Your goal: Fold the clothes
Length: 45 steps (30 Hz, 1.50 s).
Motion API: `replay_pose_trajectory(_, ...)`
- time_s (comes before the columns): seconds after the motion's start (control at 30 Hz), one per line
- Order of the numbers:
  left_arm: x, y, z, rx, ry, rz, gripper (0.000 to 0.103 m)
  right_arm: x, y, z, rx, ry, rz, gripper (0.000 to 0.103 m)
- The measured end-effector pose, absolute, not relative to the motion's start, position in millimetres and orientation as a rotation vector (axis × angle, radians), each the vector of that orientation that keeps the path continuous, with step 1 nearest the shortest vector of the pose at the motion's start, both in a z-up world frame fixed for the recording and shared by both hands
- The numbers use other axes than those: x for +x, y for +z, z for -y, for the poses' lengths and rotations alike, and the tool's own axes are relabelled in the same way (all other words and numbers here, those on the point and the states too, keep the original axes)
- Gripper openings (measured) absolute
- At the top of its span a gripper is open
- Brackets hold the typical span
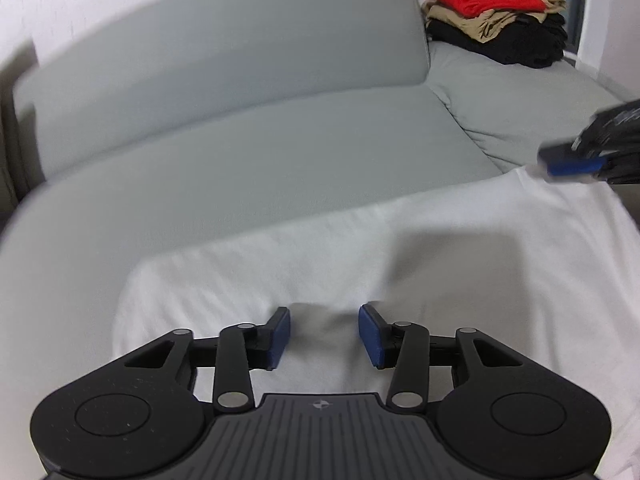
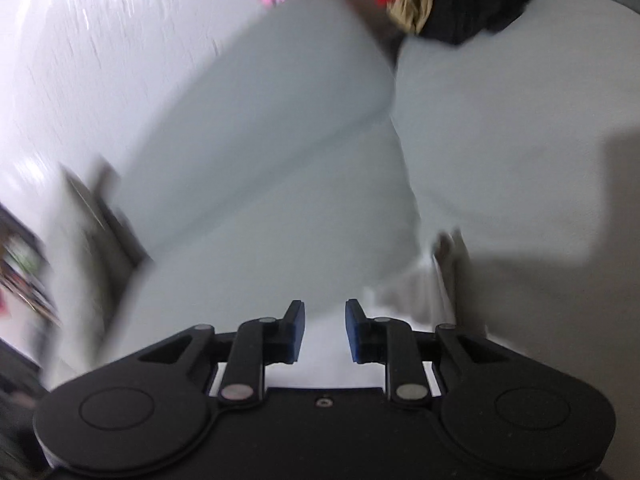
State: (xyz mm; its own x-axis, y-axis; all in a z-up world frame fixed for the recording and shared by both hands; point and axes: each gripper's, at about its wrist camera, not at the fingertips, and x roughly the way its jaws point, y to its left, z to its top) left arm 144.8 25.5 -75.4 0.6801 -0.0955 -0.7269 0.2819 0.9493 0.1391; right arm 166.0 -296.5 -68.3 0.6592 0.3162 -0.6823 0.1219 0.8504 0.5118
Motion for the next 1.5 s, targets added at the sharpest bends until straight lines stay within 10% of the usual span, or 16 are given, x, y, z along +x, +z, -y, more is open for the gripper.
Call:
replay_pose_trajectory(0.07, 147.3, -69.8, -41.3, 0.215, -0.140, -0.780, 0.038, 171.9, -75.3, 298.8, 0.492, -0.020, -0.904, 0.000)
replay_pose_trajectory(0.37, 173.7, -53.5, -89.3, -0.071, -0.071, -0.747, 0.022, 148.3, -57.5, 307.6, 0.658, -0.044, -0.785, 0.010)
replay_pose_trajectory(0.73, 185.9, -90.6, 33.6, 0.244, -0.257, -0.748, 0.031, 191.3, -96.2, 233.1, 0.706, 0.169, -0.922, 0.011)
replay_pose_trajectory(1.2, 205.7, -96.8, -97.6, 0.283, 0.470, -0.811, 0.027, 155.2, -77.3, 287.1, 0.477, -0.212, -0.793, 0.000)
replay_pose_trajectory(1.5, 192.1, -77.0, -65.4, 0.111, 0.060, -0.716, 0.026, 160.2, -69.4, 258.2, 0.543, 0.001, -0.770, 0.018)
